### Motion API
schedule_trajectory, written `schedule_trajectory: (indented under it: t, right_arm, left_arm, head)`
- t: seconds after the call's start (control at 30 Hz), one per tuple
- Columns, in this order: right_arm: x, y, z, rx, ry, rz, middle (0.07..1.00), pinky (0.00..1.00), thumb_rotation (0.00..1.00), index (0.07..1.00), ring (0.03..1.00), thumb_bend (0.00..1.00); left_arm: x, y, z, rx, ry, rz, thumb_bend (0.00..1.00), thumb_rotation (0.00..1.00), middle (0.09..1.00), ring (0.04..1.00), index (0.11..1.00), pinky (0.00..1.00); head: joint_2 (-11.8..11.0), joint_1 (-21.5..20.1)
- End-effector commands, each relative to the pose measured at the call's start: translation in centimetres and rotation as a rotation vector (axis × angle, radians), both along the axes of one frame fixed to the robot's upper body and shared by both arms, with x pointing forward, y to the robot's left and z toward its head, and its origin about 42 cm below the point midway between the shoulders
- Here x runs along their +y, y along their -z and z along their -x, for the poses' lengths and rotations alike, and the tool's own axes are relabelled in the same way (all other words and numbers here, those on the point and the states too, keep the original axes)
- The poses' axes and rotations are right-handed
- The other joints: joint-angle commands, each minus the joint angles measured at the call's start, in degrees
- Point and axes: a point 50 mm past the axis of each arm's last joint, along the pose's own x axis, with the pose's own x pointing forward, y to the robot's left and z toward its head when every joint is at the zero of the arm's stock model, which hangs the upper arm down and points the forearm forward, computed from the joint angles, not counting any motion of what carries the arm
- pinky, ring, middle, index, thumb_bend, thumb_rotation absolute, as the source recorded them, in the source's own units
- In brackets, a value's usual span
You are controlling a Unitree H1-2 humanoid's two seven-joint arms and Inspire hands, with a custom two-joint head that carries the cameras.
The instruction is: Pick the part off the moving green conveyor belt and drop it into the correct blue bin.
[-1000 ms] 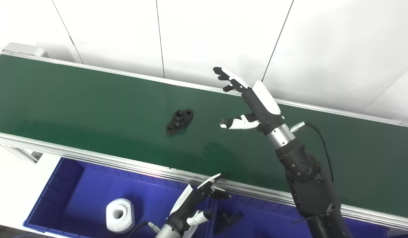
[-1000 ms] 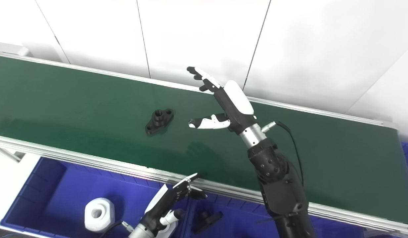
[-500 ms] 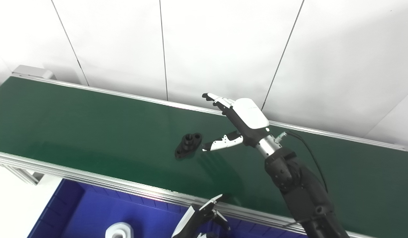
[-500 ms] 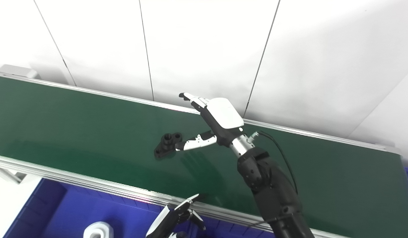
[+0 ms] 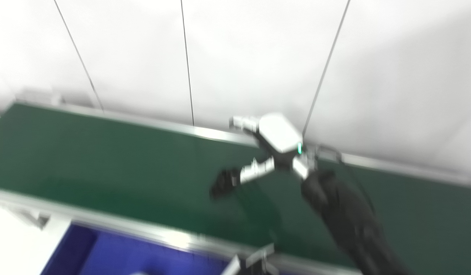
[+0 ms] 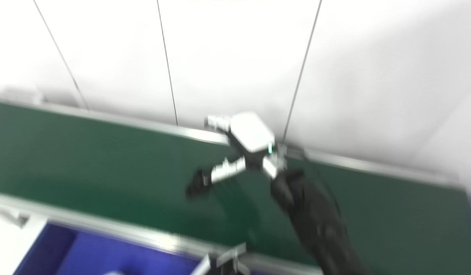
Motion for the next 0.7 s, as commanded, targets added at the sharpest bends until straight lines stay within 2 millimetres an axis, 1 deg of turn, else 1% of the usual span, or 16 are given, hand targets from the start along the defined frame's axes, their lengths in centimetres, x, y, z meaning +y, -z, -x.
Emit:
schedule_trajectory:
  t: [0.0,0.2,0.37,0.5,0.67]
  right_arm:
    - [0.7,-1.9,-0.8,-0.057,-0.003,-0.017,0.835,0.6,0.65,0.851,0.784,0.92]
    - [0.9,-0.4,-0.8,-0.068,-0.005,0.085,0.814,0.58,0.62,0.819,0.765,0.91]
    - [0.8,1.1,-0.6,-0.027,-0.005,0.164,0.818,0.59,0.65,0.821,0.769,0.91]
    - [0.5,2.1,-0.3,-0.001,-0.005,0.197,0.813,0.57,0.66,0.816,0.758,0.93]
    - [-0.2,3.4,0.1,0.025,-0.008,0.239,0.818,0.56,0.68,0.825,0.754,0.94]
  left_arm:
    - [-0.6,1.3,2.1,0.097,0.006,-0.015,0.97,1.0,0.914,0.913,0.897,0.82]
    - [-0.7,1.0,2.3,0.091,0.006,-0.011,0.98,1.0,0.913,0.912,0.896,0.81]
    - [-0.8,0.8,2.4,0.083,0.008,-0.008,0.96,1.0,0.915,0.916,0.896,0.81]
    - [-0.9,0.7,2.4,0.075,0.011,-0.013,0.96,1.0,0.916,0.915,0.897,0.82]
    - [-1.0,0.5,2.5,0.077,0.009,-0.005,0.97,1.0,0.918,0.92,0.895,0.83]
  head:
    - [0.29,-0.02]
    - [0.95,0.24]
    - [1.75,0.07]
    - [2.37,0.08]
    - [2.92,0.14]
